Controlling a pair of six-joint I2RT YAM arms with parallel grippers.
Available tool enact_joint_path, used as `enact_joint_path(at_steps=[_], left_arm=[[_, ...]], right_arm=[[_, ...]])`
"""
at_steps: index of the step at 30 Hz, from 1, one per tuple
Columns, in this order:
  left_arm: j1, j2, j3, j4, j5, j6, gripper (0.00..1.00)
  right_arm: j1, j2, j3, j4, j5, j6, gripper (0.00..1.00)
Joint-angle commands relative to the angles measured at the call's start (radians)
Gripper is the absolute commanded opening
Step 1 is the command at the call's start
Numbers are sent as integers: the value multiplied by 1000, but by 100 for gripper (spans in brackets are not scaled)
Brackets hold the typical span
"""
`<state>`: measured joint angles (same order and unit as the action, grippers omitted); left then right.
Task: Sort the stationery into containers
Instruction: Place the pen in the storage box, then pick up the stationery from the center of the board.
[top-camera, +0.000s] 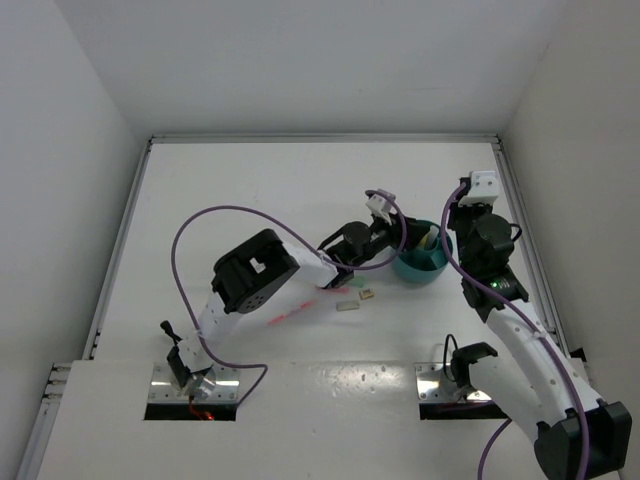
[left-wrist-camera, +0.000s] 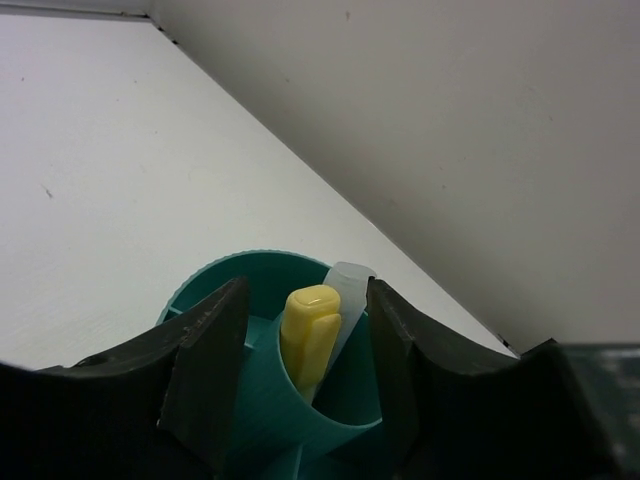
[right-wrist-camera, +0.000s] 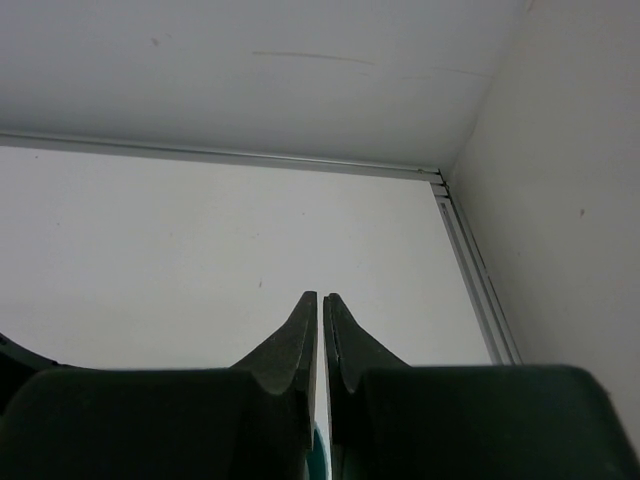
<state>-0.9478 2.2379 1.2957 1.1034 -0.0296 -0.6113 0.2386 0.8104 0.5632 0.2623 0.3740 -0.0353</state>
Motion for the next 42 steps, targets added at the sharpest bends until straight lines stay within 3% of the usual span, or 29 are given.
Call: enact_joint_path(at_steps=[1,5,6,7,8,9,10,13,14,15,16,17,18,19,20,21,24,25,26,27,28,30,31,32,33,34,36,38,42], left_arm=[[17,-87,24,27,13,25,56],[49,-182,-10,4,-6,35,56],[59,-245,-22,-41,-27,44,42],[60,-283,-32,-86,-44,53,30],[69,-363,-32,-144,-73,53,5],[69,-401,-32,-231,-102,62,0],[82,-434,6,-568,-149,3,0],[133,-487,209,-1157,-248,-30,0],[162,-551,177,-1225,-286,-30,11],[182,-593,139,-1313,-297,-60,31],[231,-641,38,-1338,-297,-74,65],[260,-744,-14,-1375,-297,-97,75],[318,-800,-117,-1390,-297,-108,90],[319,-855,-163,-1399,-297,-117,90],[381,-907,-200,-1416,-297,-117,99],[414,-958,-234,-1442,-288,-98,99],[532,-1118,-331,-1487,-316,-58,99],[556,-1177,-375,-1487,-326,-26,93],[581,-1204,-398,-1487,-340,-25,77],[616,-1227,-421,-1487,-351,-25,29],[630,-1248,-444,-1466,-351,-13,15],[661,-1274,-460,-1456,-301,-13,9],[685,-1287,-460,-1447,-287,-1,15],[696,-1287,-460,-1447,-286,-1,28],[719,-1287,-460,-1436,-259,-1,64],[728,-1296,-469,-1436,-250,-1,76],[728,-1296,-469,-1436,-250,8,89],[728,-1308,-469,-1436,-262,8,89],[728,-1353,-469,-1445,-315,8,90]], right_arm=[[-2,-8,-3,64,-3,-6,5],[-2,-8,-3,55,-21,-6,20],[-2,-8,-3,46,-36,-6,39],[-2,-8,6,32,-61,-6,50],[-2,-8,6,22,-79,-15,58],[-2,-8,15,-9,-102,-15,65],[-2,-8,24,-27,-157,-27,72],[-2,-8,44,-106,-309,-63,67],[-2,-8,44,-157,-419,-75,60],[-2,2,69,-190,-482,-95,36],[-2,19,78,-222,-617,-139,20],[-2,33,105,-306,-680,-175,0],[23,77,145,-399,-780,-243,0],[24,78,145,-400,-852,-286,0],[24,111,208,-457,-901,-320,6],[24,209,254,-583,-947,-357,39],[74,497,510,-876,-1060,-486,82],[117,566,635,-932,-1069,-526,86],[145,625,686,-964,-1069,-526,86],[175,674,726,-977,-1049,-526,86],[207,714,759,-977,-1011,-526,74],[315,829,843,-968,-963,-505,56],[347,869,901,-959,-930,-491,32],[376,910,928,-959,-907,-471,21],[421,985,952,-950,-885,-421,18],[451,1019,990,-931,-847,-376,22],[476,1088,1018,-917,-763,-362,39],[499,1119,1052,-907,-707,-351,53],[545,1208,1168,-978,-594,-325,58]])
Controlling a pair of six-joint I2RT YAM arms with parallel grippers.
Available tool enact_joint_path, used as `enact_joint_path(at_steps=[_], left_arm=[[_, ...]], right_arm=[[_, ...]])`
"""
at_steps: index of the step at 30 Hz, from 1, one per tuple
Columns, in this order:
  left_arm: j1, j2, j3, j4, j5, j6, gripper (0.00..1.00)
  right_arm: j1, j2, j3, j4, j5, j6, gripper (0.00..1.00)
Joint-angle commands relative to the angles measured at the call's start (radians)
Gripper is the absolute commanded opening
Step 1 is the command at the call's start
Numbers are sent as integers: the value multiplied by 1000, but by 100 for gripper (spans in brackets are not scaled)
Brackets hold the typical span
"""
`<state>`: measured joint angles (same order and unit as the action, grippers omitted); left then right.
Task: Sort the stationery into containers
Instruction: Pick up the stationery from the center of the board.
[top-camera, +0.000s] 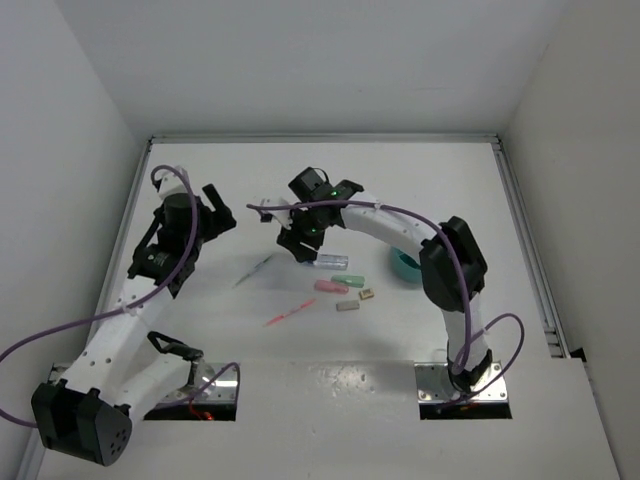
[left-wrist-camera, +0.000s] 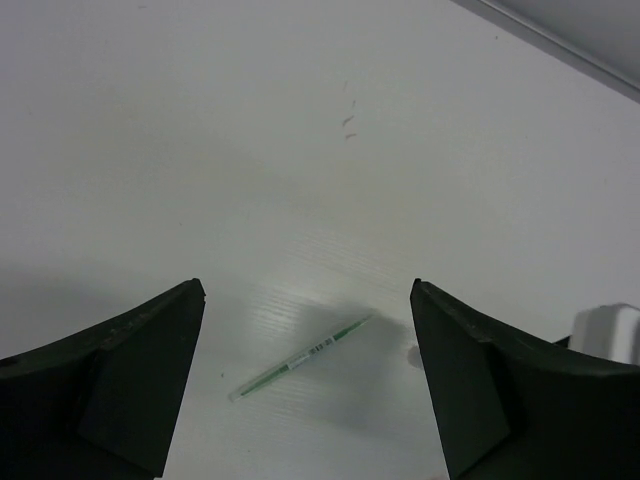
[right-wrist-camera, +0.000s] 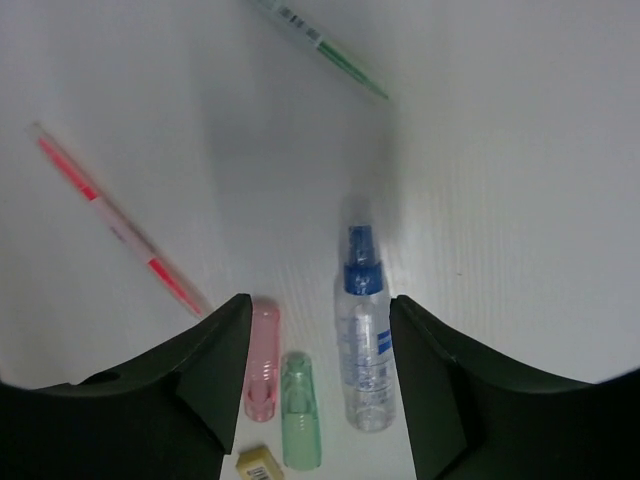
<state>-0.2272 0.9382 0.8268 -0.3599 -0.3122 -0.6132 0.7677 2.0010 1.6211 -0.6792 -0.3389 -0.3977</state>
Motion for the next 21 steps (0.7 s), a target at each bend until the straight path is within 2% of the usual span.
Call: enact_joint_path(at_steps=[1,4,7,11,21], left_arm=[[8,-62,0,18,-45,10,90],[8,-88,0,9,-76,1,92],[8,-88,0,-1,-122,-16,99],[8,-88,0,-10,-122,-16,99],[8,-88,0,-10,-113,-16,99]], right_arm=[[16,33,121,-51,133,37,58],[28,64,131,-62,204,37,59],[28,134,186,-117,225,28,61],[28,209,252,-224,226,-6,61],[50,222,191,-215,307,-15,67]])
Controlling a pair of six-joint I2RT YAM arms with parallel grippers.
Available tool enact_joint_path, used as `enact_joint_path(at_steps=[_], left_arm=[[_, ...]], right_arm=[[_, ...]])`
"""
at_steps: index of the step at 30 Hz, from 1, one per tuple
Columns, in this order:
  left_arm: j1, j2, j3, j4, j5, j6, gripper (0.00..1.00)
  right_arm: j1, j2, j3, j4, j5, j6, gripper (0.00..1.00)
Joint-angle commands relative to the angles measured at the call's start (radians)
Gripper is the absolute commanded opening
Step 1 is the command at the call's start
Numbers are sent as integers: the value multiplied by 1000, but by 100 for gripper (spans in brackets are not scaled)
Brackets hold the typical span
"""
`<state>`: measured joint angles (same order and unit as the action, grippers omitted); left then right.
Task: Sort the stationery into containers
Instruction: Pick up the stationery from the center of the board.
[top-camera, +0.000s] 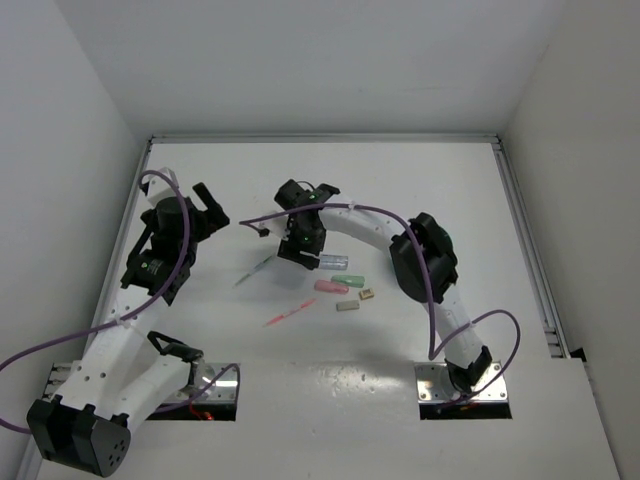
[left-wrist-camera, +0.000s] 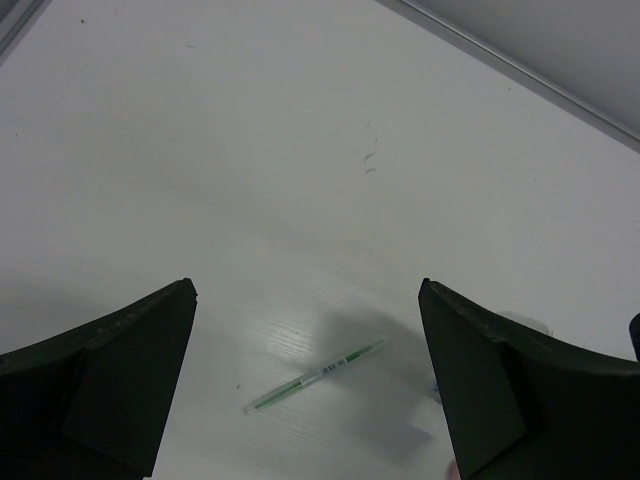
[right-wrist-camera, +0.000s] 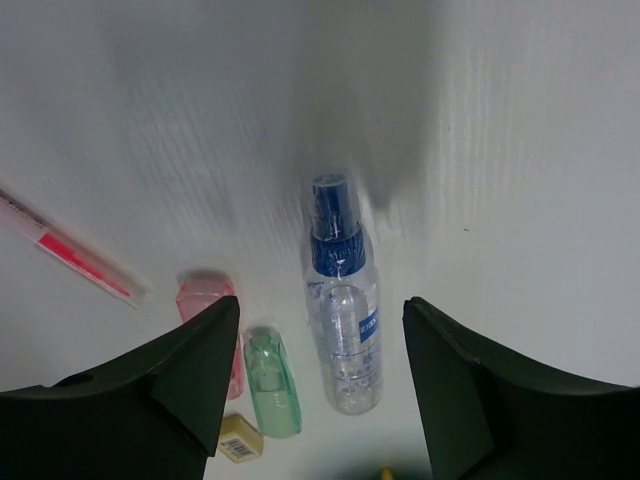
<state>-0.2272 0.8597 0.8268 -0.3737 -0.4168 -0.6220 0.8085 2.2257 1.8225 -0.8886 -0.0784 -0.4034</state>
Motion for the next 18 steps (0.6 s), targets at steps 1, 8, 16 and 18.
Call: enact_joint_path(at_steps=[1,8,16,18], left_arm=[[8,-10,0,4,-8,-7,99],[8,-10,0,4,1,-7,99],[8,-10,0,4,1,-7,99],[8,-10,0,4,1,-7,99]], right_arm=[[9,-3,-21,3,46,-9,68],[9,42,-31,17,71,-18,70],[9,71,-40,57,101,-18,68],[9,80,-40,57,101,-18,65]])
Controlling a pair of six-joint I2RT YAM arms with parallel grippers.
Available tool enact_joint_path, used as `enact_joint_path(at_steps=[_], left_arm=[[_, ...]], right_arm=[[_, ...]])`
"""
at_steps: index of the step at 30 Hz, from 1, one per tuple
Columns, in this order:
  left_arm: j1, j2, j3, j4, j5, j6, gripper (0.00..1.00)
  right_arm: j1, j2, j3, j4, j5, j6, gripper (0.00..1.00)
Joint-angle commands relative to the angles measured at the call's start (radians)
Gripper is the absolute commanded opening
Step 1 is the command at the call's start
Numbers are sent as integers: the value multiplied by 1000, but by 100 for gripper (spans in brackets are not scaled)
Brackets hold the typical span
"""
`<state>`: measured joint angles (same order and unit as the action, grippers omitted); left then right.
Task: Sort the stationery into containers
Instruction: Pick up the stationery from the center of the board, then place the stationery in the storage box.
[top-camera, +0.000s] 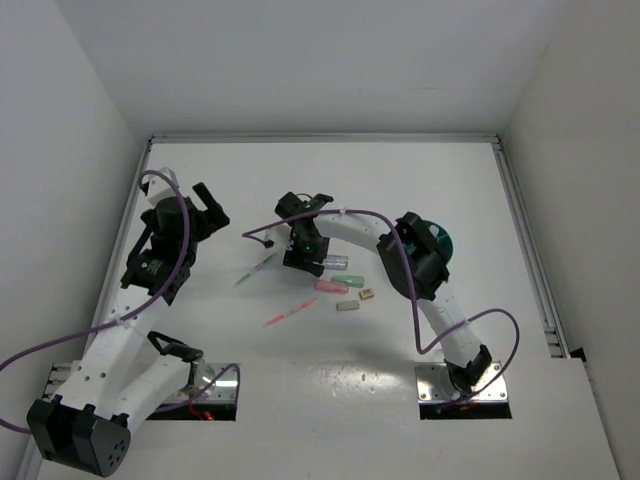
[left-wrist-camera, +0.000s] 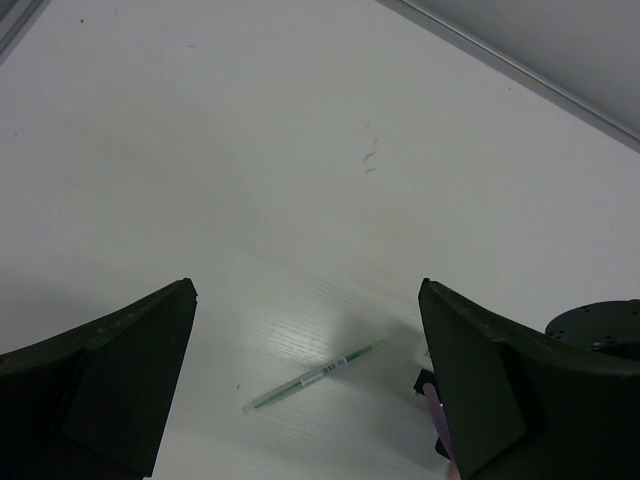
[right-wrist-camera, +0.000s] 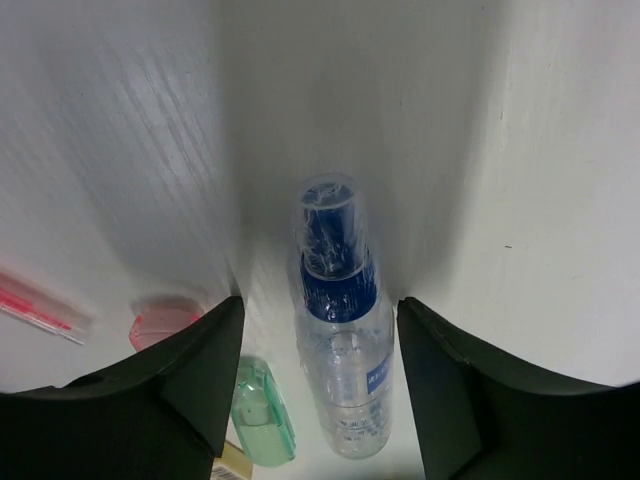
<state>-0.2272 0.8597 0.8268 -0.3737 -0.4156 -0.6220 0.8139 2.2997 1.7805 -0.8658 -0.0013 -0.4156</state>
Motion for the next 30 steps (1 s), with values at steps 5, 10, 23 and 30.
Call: enact_joint_path(at_steps=[5,10,23,30], left_arm=[[8,-10,0,4,0,-7,99],[8,-10,0,4,9,-7,99],[8,-10,0,4,18,-7,99],[8,9,0,4,44,-7,99]], right_arm=[[4,6,2,34,24,-6,43],[4,-3,2,43,24,3,23],[-64,-549,-357,641,358,237,0],[-137,-883,-795,1005,560,418,0]])
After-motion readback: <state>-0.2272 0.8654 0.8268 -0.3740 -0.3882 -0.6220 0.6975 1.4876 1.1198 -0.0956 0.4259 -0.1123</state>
